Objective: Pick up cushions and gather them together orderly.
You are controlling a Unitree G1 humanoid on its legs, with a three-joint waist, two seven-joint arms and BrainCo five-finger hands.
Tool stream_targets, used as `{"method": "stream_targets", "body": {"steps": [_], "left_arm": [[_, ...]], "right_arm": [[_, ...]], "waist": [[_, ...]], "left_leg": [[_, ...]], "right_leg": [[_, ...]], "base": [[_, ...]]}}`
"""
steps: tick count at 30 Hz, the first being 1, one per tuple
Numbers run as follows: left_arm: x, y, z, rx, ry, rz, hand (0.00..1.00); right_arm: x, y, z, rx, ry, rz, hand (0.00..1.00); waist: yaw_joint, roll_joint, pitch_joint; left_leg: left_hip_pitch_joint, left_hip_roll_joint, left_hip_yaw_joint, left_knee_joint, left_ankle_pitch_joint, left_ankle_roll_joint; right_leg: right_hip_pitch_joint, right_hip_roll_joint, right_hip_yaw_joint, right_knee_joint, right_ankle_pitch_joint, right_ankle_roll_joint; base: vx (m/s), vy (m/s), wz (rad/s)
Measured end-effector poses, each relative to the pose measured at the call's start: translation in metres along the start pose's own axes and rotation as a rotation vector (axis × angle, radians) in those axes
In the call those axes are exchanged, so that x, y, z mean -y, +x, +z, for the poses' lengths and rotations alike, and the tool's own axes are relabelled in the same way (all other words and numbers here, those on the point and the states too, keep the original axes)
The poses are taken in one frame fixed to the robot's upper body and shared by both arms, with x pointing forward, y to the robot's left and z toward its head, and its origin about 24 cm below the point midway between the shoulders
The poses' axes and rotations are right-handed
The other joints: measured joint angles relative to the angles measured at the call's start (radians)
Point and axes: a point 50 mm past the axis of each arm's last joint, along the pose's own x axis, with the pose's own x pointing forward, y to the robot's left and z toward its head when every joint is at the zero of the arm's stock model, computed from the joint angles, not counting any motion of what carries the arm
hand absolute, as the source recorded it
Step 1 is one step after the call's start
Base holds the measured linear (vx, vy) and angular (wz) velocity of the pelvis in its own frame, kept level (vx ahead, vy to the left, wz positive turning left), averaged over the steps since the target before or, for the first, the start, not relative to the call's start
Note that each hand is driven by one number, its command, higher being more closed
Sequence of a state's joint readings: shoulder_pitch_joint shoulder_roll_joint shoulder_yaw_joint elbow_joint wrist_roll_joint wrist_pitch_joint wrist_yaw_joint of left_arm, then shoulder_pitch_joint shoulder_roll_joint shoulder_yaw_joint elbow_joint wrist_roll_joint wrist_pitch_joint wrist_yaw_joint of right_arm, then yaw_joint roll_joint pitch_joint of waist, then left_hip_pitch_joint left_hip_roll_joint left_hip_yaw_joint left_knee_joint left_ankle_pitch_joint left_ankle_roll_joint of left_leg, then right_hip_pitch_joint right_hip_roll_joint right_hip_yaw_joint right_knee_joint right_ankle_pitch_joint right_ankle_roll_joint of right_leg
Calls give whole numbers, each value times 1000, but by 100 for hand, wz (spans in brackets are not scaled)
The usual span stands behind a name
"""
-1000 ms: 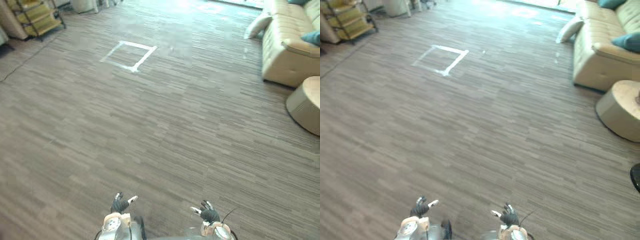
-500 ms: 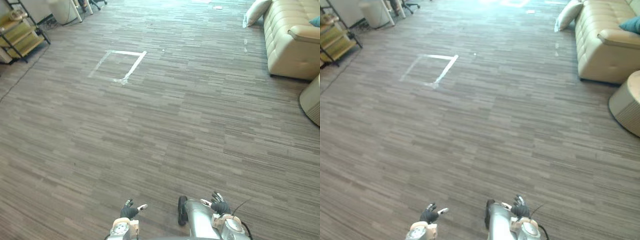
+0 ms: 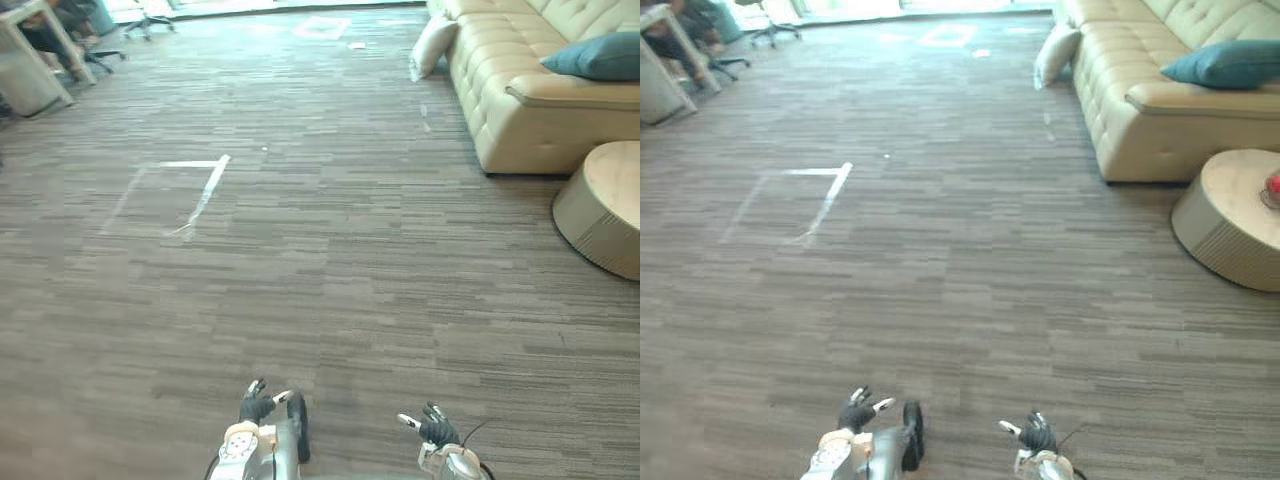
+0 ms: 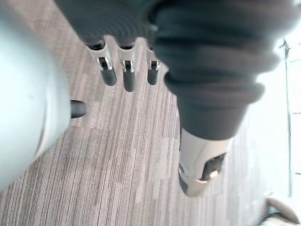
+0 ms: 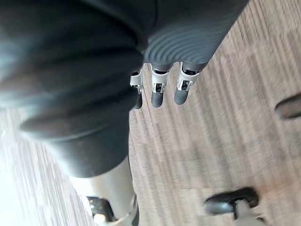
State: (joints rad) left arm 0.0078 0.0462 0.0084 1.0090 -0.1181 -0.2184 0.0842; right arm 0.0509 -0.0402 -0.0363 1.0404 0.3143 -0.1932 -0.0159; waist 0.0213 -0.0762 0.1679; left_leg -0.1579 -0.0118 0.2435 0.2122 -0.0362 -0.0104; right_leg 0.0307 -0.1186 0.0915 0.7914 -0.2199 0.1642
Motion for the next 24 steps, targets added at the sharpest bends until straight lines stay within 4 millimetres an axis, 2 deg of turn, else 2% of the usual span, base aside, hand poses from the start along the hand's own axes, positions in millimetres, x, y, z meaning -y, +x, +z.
{"method": "stream_targets", "body": {"steps": [1, 2, 4, 5, 7, 8, 10, 11, 12, 13, 14, 15, 16, 17, 18, 19, 20, 21, 23, 24], "left_arm": [[-1, 1, 0, -5, 14, -1, 0], [-1, 0, -6, -37, 36, -9, 0], [1, -2, -11, -54, 31, -10, 0], [1, -2, -12, -61, 30, -10, 0], [0, -3, -14, -76, 32, -8, 0], [3, -2, -14, -75, 27, -15, 0], [6, -4, -16, -80, 23, -21, 0], [6, -5, -17, -83, 35, -26, 0], [12, -6, -21, -99, 16, -35, 0], [18, -6, -21, -103, -10, -41, 0], [23, -7, -22, -105, -36, -43, 0], [27, -8, -23, -110, -47, -52, 0], [28, -8, -23, -110, -50, -58, 0], [30, -8, -23, -110, -63, -59, 0], [28, -8, -20, -93, -78, -58, 0], [25, -8, -18, -78, -98, -42, 0], [22, -7, -16, -67, -114, -26, 0], [21, -7, -15, -62, -115, -24, 0], [22, -6, -11, -49, -116, -27, 0], [22, -6, -11, -46, -114, -26, 0]], "right_arm": [[0, 0, 0, -1, -3, 2, 0], [2, 1, 3, 8, -12, 4, 0], [8, 2, 8, 26, -28, -4, 0], [10, 2, 12, 40, -35, -4, 0], [8, 3, 15, 56, -32, 5, 0], [9, 3, 16, 57, -32, 3, 0], [8, 3, 18, 69, -29, 6, 0], [10, 0, 11, 47, -30, 1, 0], [13, 2, 16, 60, -38, -2, 0], [14, 4, 21, 72, -51, -6, 0], [12, 4, 23, 78, -75, 4, 0], [13, 4, 23, 77, -77, 2, 0], [13, 3, 21, 72, -77, 1, 0], [14, 3, 19, 65, -79, 0, 0], [14, 2, 17, 58, -82, 1, 0], [13, 2, 17, 56, -85, 4, 0], [12, 2, 16, 53, -83, 7, 0], [11, 2, 15, 51, -81, 8, 0], [14, 0, 9, 27, -79, -2, 0], [14, 0, 9, 24, -79, -5, 0]], "waist": [[-10, -4, 6], [-22, 8, 15], [-22, 40, 31], [-22, 53, 30], [-29, 56, 28], [-35, 55, 28], [-37, 49, 25], [-41, 21, 15], [-43, 60, 16], [-37, 80, 10], [-38, 86, 9], [-52, 91, 8], [-58, 92, 8], [-63, 95, 7], [-60, 96, 7], [-54, 99, 8], [-47, 98, 10], [-46, 94, 12], [-34, 94, 12], [-32, 95, 13]], "left_leg": [[46, -7, 0, 0, -26, 8], [134, -7, -10, -9, -61, 17], [284, 8, -5, -80, -74, 33], [359, 26, -5, -130, -82, 42], [413, 47, -4, -162, -90, 36], [435, 58, -4, -166, -95, 38], [470, 62, -5, -167, -107, 30], [498, 41, -18, -169, -138, -2], [532, 65, -39, -171, -170, -7], [540, 77, -40, -153, -168, -6], [525, 87, -51, -79, -167, -8], [464, 124, -82, 124, -153, -54], [421, 146, -100, 229, -131, -93], [358, 173, -129, 375, -77, -178], [268, 214, -138, 595, -30, -243], [219, 244, -111, 711, -34, -236], [171, 269, -61, 780, -49, -210], [143, 272, -32, 786, -64, -189], [59, 271, 68, 705, -135, -113], [32, 256, 92, 614, -152, -107]], "right_leg": [[-40, -11, -2, 124, 40, 22], [-83, -22, -43, 252, 35, -2], [-143, -31, -106, 295, -8, -76], [-197, -28, -152, 263, -38, -109], [-291, -24, -202, 161, -64, -106], [-341, -24, -225, 30, -57, -105], [-356, -17, -224, -296, 37, -110], [-342, -23, -201, -473, 183, -117], [-351, -2, -202, -407, 209, -164], [-370, 2, -207, -347, 155, -159], [-378, 0, -210, -276, 92, -171], [-332, 9, -227, -257, 33, -182], [-303, 14, -241, -264, 18, -186], [-264, 25, -253, -279, 0, -192], [-201, 50, -253, -310, -17, -206], [-151, 70, -250, -342, -28, -217], [-86, 80, -247, -388, -38, -232], [-52, 81, -244, -417, -40, -235], [51, 80, -216, -506, -37, -237], [85, 74, -211, -539, -31, -222]], "base": [[625, 209, 2], [583, 170, -1], [551, 125, -18], [518, 35, -3], [508, -31, 22], [528, -140, 34], [682, -258, 36], [721, -287, 27], [491, -183, 5], [523, -219, -16], [481, -246, -5], [567, -299, 17], [377, -225, 34], [453, -234, 16], [453, -214, -7], [521, -194, -32], [325, -84, -31], [381, -75, -22], [447, -29, -24], [445, 26, -34]]}}
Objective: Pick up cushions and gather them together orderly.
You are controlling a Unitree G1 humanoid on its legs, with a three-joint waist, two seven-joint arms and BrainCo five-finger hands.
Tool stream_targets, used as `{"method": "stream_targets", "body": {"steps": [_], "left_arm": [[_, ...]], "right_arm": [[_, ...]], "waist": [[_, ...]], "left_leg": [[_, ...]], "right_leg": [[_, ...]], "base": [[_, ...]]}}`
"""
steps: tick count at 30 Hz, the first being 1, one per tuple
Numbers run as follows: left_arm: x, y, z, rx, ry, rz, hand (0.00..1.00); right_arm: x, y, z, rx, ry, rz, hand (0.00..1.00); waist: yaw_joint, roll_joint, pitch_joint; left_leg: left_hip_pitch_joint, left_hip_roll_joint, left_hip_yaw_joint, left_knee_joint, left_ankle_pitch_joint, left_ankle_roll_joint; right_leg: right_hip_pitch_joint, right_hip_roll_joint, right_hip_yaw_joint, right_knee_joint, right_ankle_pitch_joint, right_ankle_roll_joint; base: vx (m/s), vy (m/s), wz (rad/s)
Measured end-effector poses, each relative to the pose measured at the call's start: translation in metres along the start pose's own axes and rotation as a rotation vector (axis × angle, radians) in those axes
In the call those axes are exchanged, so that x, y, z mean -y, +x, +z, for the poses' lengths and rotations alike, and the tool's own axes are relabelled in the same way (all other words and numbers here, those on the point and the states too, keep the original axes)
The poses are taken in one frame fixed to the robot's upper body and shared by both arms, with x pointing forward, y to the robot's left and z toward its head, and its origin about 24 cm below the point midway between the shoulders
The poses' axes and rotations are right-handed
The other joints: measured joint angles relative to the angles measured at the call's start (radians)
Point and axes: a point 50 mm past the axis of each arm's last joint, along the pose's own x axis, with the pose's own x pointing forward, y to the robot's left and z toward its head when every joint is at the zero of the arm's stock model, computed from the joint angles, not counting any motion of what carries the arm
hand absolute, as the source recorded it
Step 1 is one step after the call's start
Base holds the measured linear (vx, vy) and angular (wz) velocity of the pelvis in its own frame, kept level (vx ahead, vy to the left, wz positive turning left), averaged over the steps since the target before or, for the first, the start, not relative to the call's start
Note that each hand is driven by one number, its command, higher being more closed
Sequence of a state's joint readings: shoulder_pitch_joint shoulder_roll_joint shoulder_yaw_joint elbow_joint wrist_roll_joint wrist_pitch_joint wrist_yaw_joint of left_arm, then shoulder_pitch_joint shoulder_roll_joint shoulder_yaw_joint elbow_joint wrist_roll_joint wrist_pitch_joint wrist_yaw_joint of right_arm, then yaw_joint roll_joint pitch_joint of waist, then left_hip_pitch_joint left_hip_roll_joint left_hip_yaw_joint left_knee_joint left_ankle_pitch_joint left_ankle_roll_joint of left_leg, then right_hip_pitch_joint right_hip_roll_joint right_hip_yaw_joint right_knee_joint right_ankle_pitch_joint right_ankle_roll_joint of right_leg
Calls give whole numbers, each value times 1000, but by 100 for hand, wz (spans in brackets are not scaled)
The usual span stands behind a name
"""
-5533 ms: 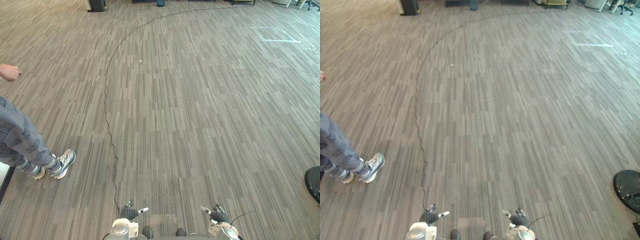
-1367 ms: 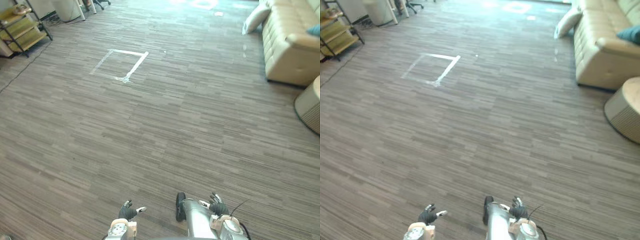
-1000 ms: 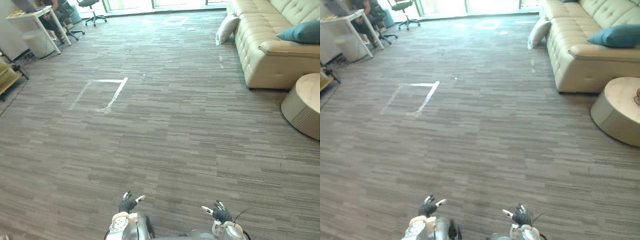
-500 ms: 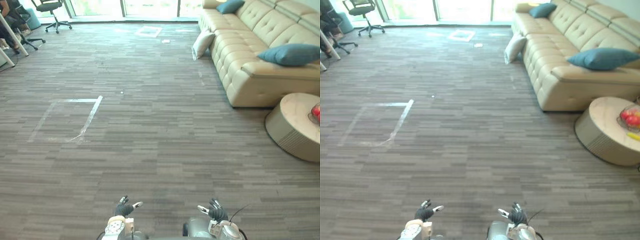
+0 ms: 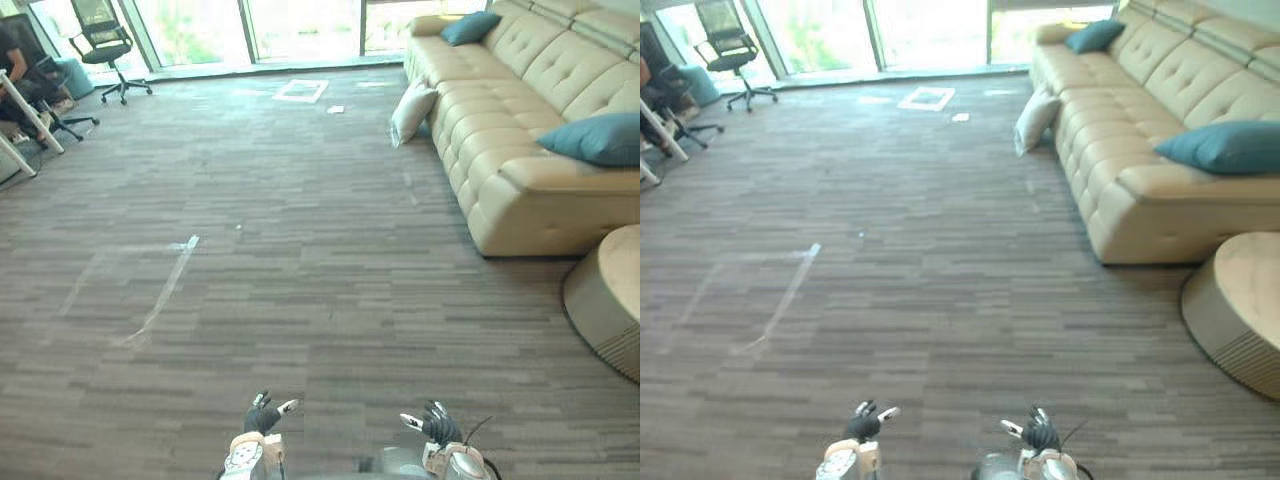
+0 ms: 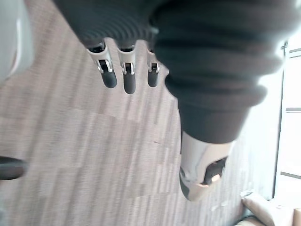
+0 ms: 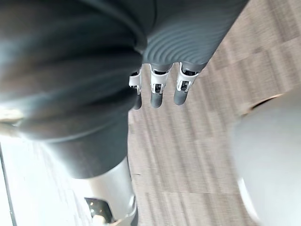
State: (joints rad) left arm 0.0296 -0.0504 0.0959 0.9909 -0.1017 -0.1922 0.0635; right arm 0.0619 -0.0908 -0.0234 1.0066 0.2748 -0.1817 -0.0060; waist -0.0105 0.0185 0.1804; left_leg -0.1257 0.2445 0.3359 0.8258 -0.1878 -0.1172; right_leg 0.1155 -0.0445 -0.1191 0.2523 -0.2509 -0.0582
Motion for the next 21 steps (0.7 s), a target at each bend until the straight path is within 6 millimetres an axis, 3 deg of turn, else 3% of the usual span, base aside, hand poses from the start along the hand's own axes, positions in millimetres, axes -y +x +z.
{"method": "stream_targets", "body": {"steps": [1, 2, 3, 4, 5, 6, 7, 8, 10, 11, 12, 13, 14, 16, 18, 19, 20, 21], "left_arm": [[0, 0, 1, 3, 4, -2, 0], [1, 0, 1, 4, 17, -10, 0], [2, 0, 1, 3, 23, -13, 0], [4, 0, 0, 2, 43, -27, 0], [7, 1, 2, 7, 57, -38, 0], [5, 1, 3, 11, 78, -41, 0], [0, 1, 3, 13, 88, -32, 0], [-4, 2, 2, 5, 99, -23, 0], [-12, 3, 2, -2, 114, -9, 0], [-13, 3, 2, -7, 126, -11, 0], [-15, 4, 3, -9, 131, -7, 0], [-17, 4, 2, -16, 136, -3, 0], [-19, 3, -3, -42, 139, 2, 0], [-19, 3, -4, -52, 140, 3, 0], [-19, 2, -8, -70, 141, 5, 0], [-18, 2, -8, -74, 141, 0, 0], [-14, 2, -9, -75, 144, -13, 0], [-12, 2, -9, -74, 146, -18, 0]], "right_arm": [[0, 0, 0, -2, 0, -1, 0], [-1, 0, -1, -9, 2, -5, 0], [0, 0, -2, -12, 1, -8, 0], [5, 0, -3, -18, -8, -21, 0], [9, 0, -4, -29, -15, -34, 0], [9, -1, -8, -46, -17, -38, 0], [6, -2, -13, -63, -10, -34, 0], [4, -5, -21, -85, 1, -32, 0], [-2, -5, -22, -84, 24, -24, 0], [-4, -5, -22, -87, 24, -19, 0], [-6, -4, -20, -79, 22, -9, 0], [-7, -3, -18, -73, 16, -3, 0], [-5, -2, -13, -52, -13, 1, 0], [-2, -1, -5, -18, -38, 7, 0], [-3, 1, 2, 17, -35, 12, 0], [-4, 2, 7, 32, -32, 17, 0], [-4, 3, 9, 38, -31, 16, 0], [-4, 3, 9, 39, -30, 16, 0]], "waist": [[4, 1, 0], [12, 1, 0], [13, 7, -1], [14, 30, -10], [18, 37, -13], [28, 26, -17], [33, 9, -34], [24, -35, -52], [18, -60, -50], [16, -77, -40], [12, -83, -20], [12, -82, -16], [9, -71, -16], [8, -44, -7], [-6, -34, -9], [-14, -34, -7], [-17, -34, -8], [-19, -34, -7]], "left_leg": [[-11, -20, 12, -115, -4, -2], [-16, -73, -1, -384, 17, -1], [-22, -95, -33, -528, 55, -13], [-72, -101, -107, -645, 105, -41], [-112, -98, -132, -641, 143, -29], [-114, -108, -131, -606, 213, -1], [-109, -133, -126, -600, 245, 37], [-91, -180, -115, -598, 221, 73], [-45, -221, -110, -601, 190, 99], [29, -247, -112, -622, 135, 103], [102, -266, -112, -646, 106, 111], [149, -271, -116, -655, 86, 116], [229, -267, -119, -679, 58, 120], [341, -245, -112, -740, 27, 117], [400, -217, -114, -773, -2, 110], [427, -199, -118, -780, -30, 108], [453, -188, -123, -786, -58, 104], [463, -185, -125, -789, -69, 101]], "right_leg": [[21, -10, 1, -23, 3, 7], [69, -21, 18, -67, -6, 23], [99, -22, 25, -94, -12, 32], [139, -6, 29, -141, -26, 53], [166, 2, 37, -162, -42, 70], [190, -13, 50, -165, -56, 86], [203, -38, 66, -164, -64, 98], [169, -90, 83, -76, -52, 120], [93, -123, 121, 155, -14, 172], [-4, -138, 160, 426, 80, 237], [-84, -154, 185, 639, 178, 275], [-130, -162, 180, 747, 170, 256], [-203, -165, 153, 848, 126, 196], [-310, -145, 99, 847, 46, 137], [-407, -116, 43, 719, 3, 122], [-462, -104, 5, 570, 6, 124], [-485, -94, -17, 379, 51, 120], [-485, -92, -19, 306, 75, 118]], "base": [[445, 82, -44], [359, 91, -40], [581, 207, -36], [614, 291, -23], [642, 335, -30], [480, 268, -30], [542, 208, -25], [784, 279, -2], [671, 248, 17], [453, 176, 20], [665, 233, 17], [538, 140, 4], [520, 118, -11], [478, 48, -10], [503, -44, 14], [560, -139, 31], [574, -167, 35], [775, -262, 46]]}}
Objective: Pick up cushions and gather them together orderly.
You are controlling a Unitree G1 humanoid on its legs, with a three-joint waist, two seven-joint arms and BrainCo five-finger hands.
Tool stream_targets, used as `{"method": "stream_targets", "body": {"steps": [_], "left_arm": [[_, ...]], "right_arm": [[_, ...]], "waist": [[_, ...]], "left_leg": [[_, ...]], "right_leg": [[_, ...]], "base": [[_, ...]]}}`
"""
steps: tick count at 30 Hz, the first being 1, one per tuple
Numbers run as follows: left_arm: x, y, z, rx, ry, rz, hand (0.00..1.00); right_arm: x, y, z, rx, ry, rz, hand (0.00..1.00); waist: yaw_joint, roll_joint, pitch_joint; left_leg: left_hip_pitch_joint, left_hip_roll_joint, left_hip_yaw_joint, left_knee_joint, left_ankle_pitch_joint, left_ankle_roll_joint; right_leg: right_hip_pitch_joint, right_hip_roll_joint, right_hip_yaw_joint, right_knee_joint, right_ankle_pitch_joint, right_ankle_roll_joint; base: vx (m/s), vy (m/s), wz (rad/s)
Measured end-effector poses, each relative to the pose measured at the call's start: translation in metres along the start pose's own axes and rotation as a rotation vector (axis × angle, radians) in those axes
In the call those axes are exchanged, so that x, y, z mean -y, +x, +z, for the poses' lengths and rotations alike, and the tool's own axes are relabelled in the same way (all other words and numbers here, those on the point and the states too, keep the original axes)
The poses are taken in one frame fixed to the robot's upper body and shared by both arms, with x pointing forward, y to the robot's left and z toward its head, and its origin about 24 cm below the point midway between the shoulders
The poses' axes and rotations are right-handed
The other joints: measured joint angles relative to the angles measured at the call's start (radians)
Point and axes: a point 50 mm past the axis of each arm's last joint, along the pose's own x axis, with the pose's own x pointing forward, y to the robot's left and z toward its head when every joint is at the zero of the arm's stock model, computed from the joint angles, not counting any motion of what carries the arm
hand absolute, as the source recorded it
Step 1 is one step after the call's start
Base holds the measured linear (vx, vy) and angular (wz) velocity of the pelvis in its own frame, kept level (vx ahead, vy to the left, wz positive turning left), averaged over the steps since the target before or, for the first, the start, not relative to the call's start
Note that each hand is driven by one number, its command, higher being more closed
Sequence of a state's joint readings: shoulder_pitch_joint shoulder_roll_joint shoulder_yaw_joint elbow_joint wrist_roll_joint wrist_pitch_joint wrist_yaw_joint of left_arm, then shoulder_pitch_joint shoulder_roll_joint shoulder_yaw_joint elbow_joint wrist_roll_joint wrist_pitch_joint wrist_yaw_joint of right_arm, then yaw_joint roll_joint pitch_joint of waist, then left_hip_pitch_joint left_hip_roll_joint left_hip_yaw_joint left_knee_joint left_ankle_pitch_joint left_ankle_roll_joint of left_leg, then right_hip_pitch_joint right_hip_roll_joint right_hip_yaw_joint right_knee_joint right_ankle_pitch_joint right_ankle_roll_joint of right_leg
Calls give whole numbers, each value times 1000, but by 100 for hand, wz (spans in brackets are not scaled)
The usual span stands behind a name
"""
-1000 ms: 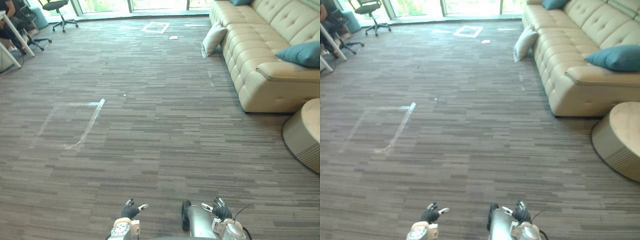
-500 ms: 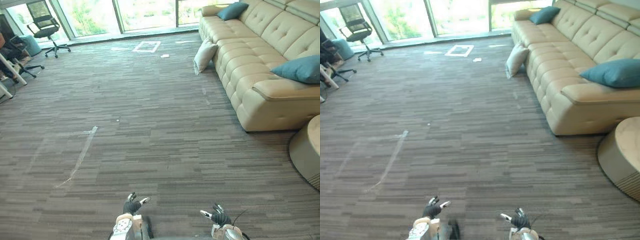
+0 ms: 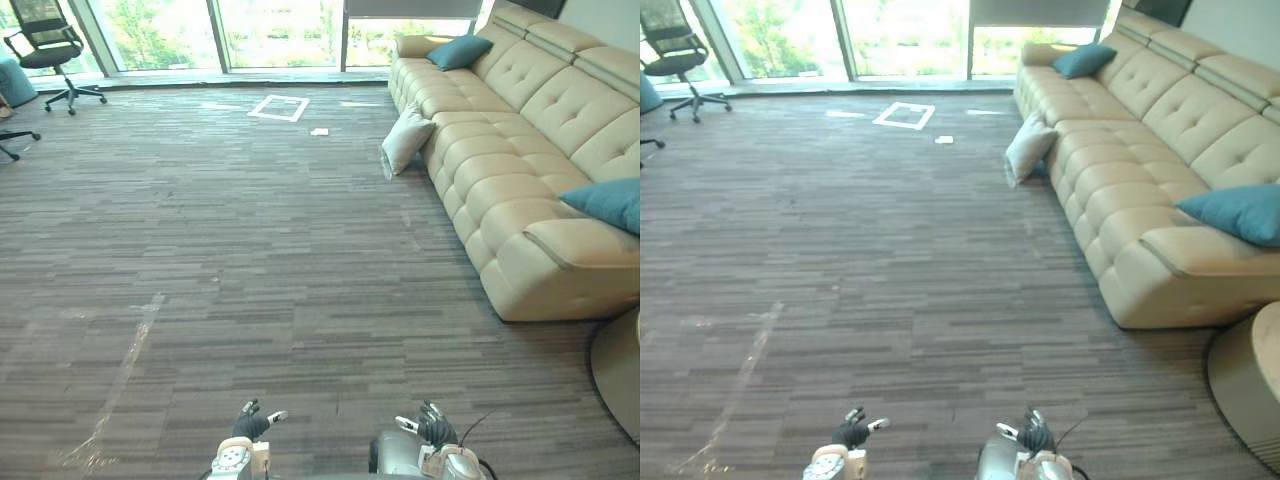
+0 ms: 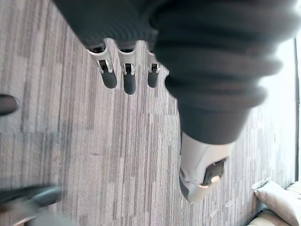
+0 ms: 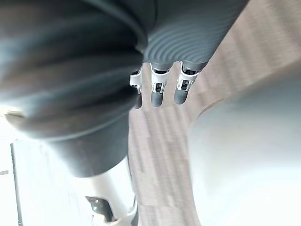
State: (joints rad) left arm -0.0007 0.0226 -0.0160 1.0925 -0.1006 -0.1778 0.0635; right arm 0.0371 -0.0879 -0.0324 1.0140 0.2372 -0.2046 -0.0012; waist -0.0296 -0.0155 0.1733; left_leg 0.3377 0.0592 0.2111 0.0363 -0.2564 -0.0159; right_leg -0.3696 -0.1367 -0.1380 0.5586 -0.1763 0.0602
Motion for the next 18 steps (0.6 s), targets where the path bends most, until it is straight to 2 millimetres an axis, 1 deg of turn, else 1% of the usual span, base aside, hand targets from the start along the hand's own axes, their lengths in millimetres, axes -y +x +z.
{"method": "stream_targets", "body": {"steps": [1, 2, 3, 4, 5, 6, 7, 8, 9, 10, 11, 12, 13, 14, 15, 16, 17, 18], "left_arm": [[3, 0, -1, -3, 2, -10, 0], [15, -1, -3, -10, -19, -32, 0], [19, -1, -3, -8, -25, -43, 0], [22, -2, -3, -8, -25, -51, 0], [24, -3, -4, -10, -46, -50, 0], [23, -2, -4, -9, -48, -48, 0], [21, -1, 0, 1, -72, -34, 0], [19, -1, 3, 17, -88, -24, 0], [17, -1, 3, 22, -98, -16, 0], [15, -1, 5, 31, -107, -10, 0], [11, -1, 10, 55, -119, 6, 0], [11, 0, 13, 67, -118, 7, 0], [12, 0, 15, 76, -113, 2, 0], [12, 0, 16, 83, -107, -2, 0], [13, 0, 16, 85, -104, -4, 0], [13, 0, 16, 87, -104, -4, 0], [14, 0, 17, 90, -101, -6, 0], [12, 0, 19, 99, -88, -4, 0]], "right_arm": [[0, 0, 0, -1, 7, -2, 0], [2, 3, 7, 20, -5, -5, 0], [1, 4, 10, 24, -3, -1, 0], [1, 4, 11, 28, -2, -2, 0], [4, 4, 11, 29, 1, -10, 0], [4, 3, 10, 21, 1, -11, 0], [4, 2, 6, 9, 1, -11, 0], [6, 1, 4, 6, -2, -15, 0], [7, 1, 4, 2, -3, -17, 0], [7, 1, 4, 0, -3, -18, 0], [4, 0, 0, -14, 3, -14, 0], [3, -2, -5, -27, 11, -13, 0], [2, -3, -6, -30, 13, -14, 0], [1, -3, -7, -33, 18, -17, 0], [1, -3, -8, -34, 20, -17, 0], [1, -3, -8, -36, 19, -17, 0], [2, -3, -9, -40, 16, -22, 0], [1, -3, -10, -48, 11, -21, 0]], "waist": [[-14, -7, -1], [-10, 36, 0], [-6, 40, 5], [-12, 40, 7], [-17, 54, 6], [-20, 57, 5], [-25, 57, 6], [-19, 58, 16], [-12, 63, 21], [-10, 64, 23], [8, 53, 26], [20, 39, 25], [26, 37, 24], [27, 34, 23], [28, 34, 22], [28, 35, 20], [31, 44, 15], [44, 37, 9]], "left_leg": [[47, 2, -26, -10, -34, -5], [69, 26, -32, -7, -19, 1], [63, 27, -34, 33, 10, -17], [62, 28, -44, 83, 32, -43], [41, 53, -62, 200, 50, -75], [15, 64, -74, 278, 65, -97], [-100, 99, -121, 542, 160, -192], [-218, 143, -123, 781, 234, -228], [-266, 173, -100, 880, 218, -209], [-293, 187, -85, 930, 202, -198], [-380, 218, -4, 988, 132, -134], [-432, 227, 84, 917, 78, -88], [-466, 223, 128, 823, 58, -75], [-490, 191, 151, 647, 57, -67], [-507, 165, 151, 507, 68, -65], [-516, 137, 136, 362, 97, -64], [-553, 111, 81, 193, 172, -91], [-568, 93, 48, 200, 277, -98]], "right_leg": [[9, 4, 12, -108, 149, -20], [12, 29, 0, -52, 88, -43], [5, 23, 7, 6, 37, -60], [13, 13, -2, 53, -5, -80], [55, 15, -23, 70, -54, -94], [80, 19, -33, 64, -74, -96], [152, 23, -57, 34, -107, -101], [222, 45, -64, -14, -123, -107], [263, 58, -65, -44, -128, -113], [290, 64, -67, -63, -130, -116], [400, 67, -73, -149, -134, -119], [487, 60, -68, -223, -130, -112], [535, 54, -67, -271, -127, -105], [578, 42, -63, -312, -131, -87], [600, 35, -58, -337, -136, -75], [620, 29, -55, -357, -144, -61], [649, 29, -40, -384, -166, -38], [667, 19, -4, -400, -183, -24]], "base": [[682, -218, 24], [798, -242, 20], [596, -204, 1], [576, -221, 14], [567, -241, 19], [571, -238, 33], [676, -279, 33], [541, -213, 21], [512, -145, 0], [383, -70, -11], [517, -85, -17], [498, -51, -23], [494, -25, -27], [464, 55, -21], [393, 83, -18], [511, 157, -22], [535, 241, -44], [548, 276, -53]]}}
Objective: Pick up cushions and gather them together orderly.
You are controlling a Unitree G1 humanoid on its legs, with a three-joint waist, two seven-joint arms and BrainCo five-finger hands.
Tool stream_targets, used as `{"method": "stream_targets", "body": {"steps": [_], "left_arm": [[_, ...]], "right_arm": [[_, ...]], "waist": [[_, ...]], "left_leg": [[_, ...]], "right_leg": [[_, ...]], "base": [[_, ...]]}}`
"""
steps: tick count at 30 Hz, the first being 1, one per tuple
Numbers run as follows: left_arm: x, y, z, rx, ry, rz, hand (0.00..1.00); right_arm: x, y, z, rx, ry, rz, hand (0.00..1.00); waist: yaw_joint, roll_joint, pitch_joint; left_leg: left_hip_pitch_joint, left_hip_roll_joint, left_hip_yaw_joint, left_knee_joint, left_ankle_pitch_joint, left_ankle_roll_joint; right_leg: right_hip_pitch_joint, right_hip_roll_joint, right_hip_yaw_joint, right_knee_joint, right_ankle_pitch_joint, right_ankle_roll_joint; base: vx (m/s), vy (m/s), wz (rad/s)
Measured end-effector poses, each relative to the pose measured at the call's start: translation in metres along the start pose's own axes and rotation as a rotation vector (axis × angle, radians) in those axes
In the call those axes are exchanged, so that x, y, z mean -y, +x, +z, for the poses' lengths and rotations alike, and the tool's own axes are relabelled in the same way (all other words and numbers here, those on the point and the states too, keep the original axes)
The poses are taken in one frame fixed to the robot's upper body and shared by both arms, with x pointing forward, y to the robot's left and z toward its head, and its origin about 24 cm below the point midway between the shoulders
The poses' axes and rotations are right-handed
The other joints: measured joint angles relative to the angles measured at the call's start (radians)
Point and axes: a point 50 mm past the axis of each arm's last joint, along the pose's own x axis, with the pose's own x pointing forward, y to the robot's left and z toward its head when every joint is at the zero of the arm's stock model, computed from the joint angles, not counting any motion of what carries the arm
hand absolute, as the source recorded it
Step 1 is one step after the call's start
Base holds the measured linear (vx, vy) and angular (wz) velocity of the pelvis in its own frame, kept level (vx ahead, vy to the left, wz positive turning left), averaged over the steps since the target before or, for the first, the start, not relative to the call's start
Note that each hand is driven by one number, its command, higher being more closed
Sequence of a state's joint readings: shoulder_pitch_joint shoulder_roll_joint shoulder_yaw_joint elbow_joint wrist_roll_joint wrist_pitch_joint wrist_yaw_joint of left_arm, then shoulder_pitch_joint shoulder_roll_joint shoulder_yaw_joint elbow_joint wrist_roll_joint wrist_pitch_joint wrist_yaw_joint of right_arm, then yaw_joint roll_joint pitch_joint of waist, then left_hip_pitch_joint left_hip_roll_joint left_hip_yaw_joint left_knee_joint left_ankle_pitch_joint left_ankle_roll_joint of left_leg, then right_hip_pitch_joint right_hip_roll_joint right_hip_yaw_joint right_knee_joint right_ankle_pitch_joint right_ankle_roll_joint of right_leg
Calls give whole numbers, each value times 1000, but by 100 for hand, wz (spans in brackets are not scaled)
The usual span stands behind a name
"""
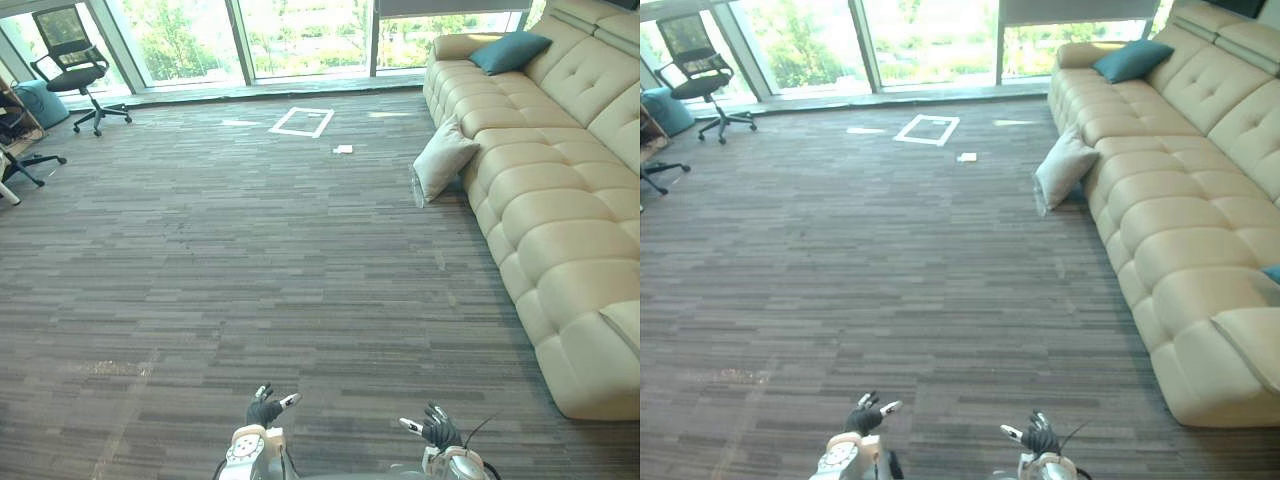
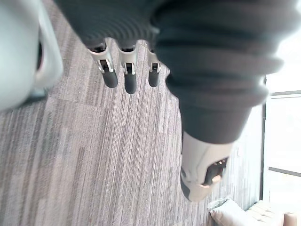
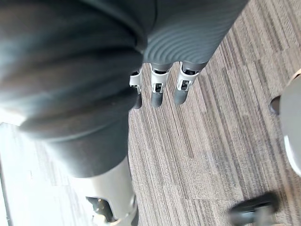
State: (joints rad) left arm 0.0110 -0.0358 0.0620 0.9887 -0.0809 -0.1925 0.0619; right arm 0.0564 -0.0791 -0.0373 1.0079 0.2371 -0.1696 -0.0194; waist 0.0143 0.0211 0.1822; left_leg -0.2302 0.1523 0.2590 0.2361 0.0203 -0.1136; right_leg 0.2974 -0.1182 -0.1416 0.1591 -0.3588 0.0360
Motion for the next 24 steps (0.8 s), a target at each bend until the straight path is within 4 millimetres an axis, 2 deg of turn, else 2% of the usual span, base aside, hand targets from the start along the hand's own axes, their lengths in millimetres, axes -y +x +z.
{"method": "stream_targets", "body": {"steps": [1, 2, 3, 4, 5, 6, 7, 8, 9, 10, 11, 12, 13, 14, 16, 17, 18, 19, 22, 23, 24], "left_arm": [[-3, 0, 0, 1, 12, 4, 0], [-10, 0, -2, -13, 35, 14, 0], [-18, 1, 1, -9, 44, 32, 0], [-21, 2, 2, -4, 48, 38, 0], [-24, 3, 3, -6, 63, 40, 0], [-23, 2, 1, -14, 66, 36, 0], [-24, 0, -6, -37, 82, 32, 0], [-29, 0, -7, -52, 97, 43, 0], [-30, -1, -9, -63, 98, 45, 0], [-29, -1, -12, -80, 99, 45, 0], [-28, -1, -14, -86, 103, 41, 0], [-28, -2, -15, -90, 105, 38, 0], [-26, -2, -16, -98, 104, 35, 0], [-24, -1, -15, -98, 108, 29, 0], [-22, -2, -18, -103, 115, 20, 0], [-22, -3, -19, -107, 121, 17, 0], [-16, -3, -19, -108, 110, 6, 0], [-8, -2, -18, -102, 76, -5, 0], [2, -3, -20, -107, 36, -16, 0], [4, -3, -19, -104, 4, -11, 0], [4, -3, -19, -103, 2, -11, 0]], "right_arm": [[0, 0, -1, -6, -2, 1, 0], [-8, -2, -10, -40, 13, 14, 0], [-12, -2, -12, -43, 21, 21, 0], [-13, -2, -13, -48, 23, 21, 0], [-16, -4, -17, -61, 29, 26, 0], [-12, -4, -18, -63, 22, 19, 0], [-8, -6, -23, -83, 18, 9, 0], [-12, -4, -17, -60, 12, 24, 0], [-12, -3, -15, -53, 10, 28, 0], [-8, -2, -8, -26, -6, 30, 0], [-6, -1, -4, -8, -15, 28, 0], [-5, -1, -2, 3, -17, 27, 0], [-5, 1, 6, 30, -21, 29, 0], [-6, 2, 9, 43, -20, 32, 0], [-7, 3, 10, 43, -21, 35, 0], [-7, 2, 8, 38, -28, 37, 0], [-6, 3, 11, 47, -30, 35, 0], [-4, 6, 19, 62, -40, 32, 0], [0, 6, 19, 61, -23, 15, 0], [0, 5, 17, 52, -25, 17, 0], [-1, 5, 16, 50, -27, 20, 0]], "waist": [[3, -17, -9], [-9, -50, -41], [-11, -65, -37], [-9, -74, -37], [-11, -99, -38], [-10, -98, -42], [-14, -97, -35], [-22, -115, -35], [-22, -110, -34], [-24, -89, -25], [-32, -70, -16], [-33, -62, -13], [-33, -49, -8], [-40, -50, -6], [-43, -63, -10], [-54, -74, -11], [-57, -50, -8], [-50, -14, -15], [-62, 9, -11], [-65, 15, -13], [-64, 15, -12]], "left_leg": [[1, -18, 0, 0, 36, 13], [2, -46, 10, 18, 14, 55], [-1, -37, 27, 91, -11, 72], [-3, -36, 38, 135, -21, 85], [14, -68, 37, 184, -80, 102], [57, -86, 32, 123, -72, 113], [155, -107, 52, 61, -152, 101], [227, -136, 58, 34, -193, 114], [261, -139, 58, 19, -205, 111], [345, -135, 63, -23, -220, 111], [409, -122, 67, -71, -229, 113], [433, -116, 67, -88, -230, 114], [491, -100, 64, -135, -232, 117], [530, -93, 60, -166, -234, 120], [570, -101, 56, -195, -237, 116], [611, -108, 40, -197, -251, 94], [630, -91, 33, -199, -252, 94], [630, -68, 28, -153, -229, 73], [584, -18, -41, 88, -191, 10], [491, 22, -100, 323, -96, -91], [438, 34, -125, 436, -32, -119]], "right_leg": [[6, -10, 19, -6, -1, 1], [-3, -47, 71, 1, 35, -10], [-23, -61, 138, 61, 91, 19], [-29, -65, 167, 102, 112, 25], [-77, -76, 209, 296, 164, 61], [-120, -78, 226, 411, 199, 91], [-217, -95, 254, 669, 334, 152], [-319, -111, 252, 868, 310, 112], [-359, -110, 235, 917, 282, 86], [-433, -98, 170, 961, 200, 29], [-494, -73, 109, 931, 135, 4], [-519, -61, 82, 902, 117, -5], [-590, -35, 20, 783, 89, -6], [-639, -30, -33, 622, 100, -3], [-656, -13, -48, 307, 211, -11], [-640, -7, -22, 224, 393, -57], [-636, 9, -24, 250, 363, -71], [-649, 16, -32, 325, 285, -74], [-596, 25, -46, 417, 164, -109], [-535, 47, -54, 392, 134, -115], [-504, 57, -50, 373, 125, -119]], "base": [[605, 264, -53], [755, 307, -37], [639, 243, -33], [664, 350, -24], [364, 230, -17], [557, 326, -25], [469, 170, -26], [491, 144, -28], [493, 91, -21], [498, 98, -15], [490, 83, -6], [510, 39, 9], [560, -24, 30], [711, -89, 43], [628, -152, 50], [535, -157, 36], [658, -177, 9], [614, -184, -15], [547, -211, 1], [620, -240, -3], [570, -181, -26]]}}
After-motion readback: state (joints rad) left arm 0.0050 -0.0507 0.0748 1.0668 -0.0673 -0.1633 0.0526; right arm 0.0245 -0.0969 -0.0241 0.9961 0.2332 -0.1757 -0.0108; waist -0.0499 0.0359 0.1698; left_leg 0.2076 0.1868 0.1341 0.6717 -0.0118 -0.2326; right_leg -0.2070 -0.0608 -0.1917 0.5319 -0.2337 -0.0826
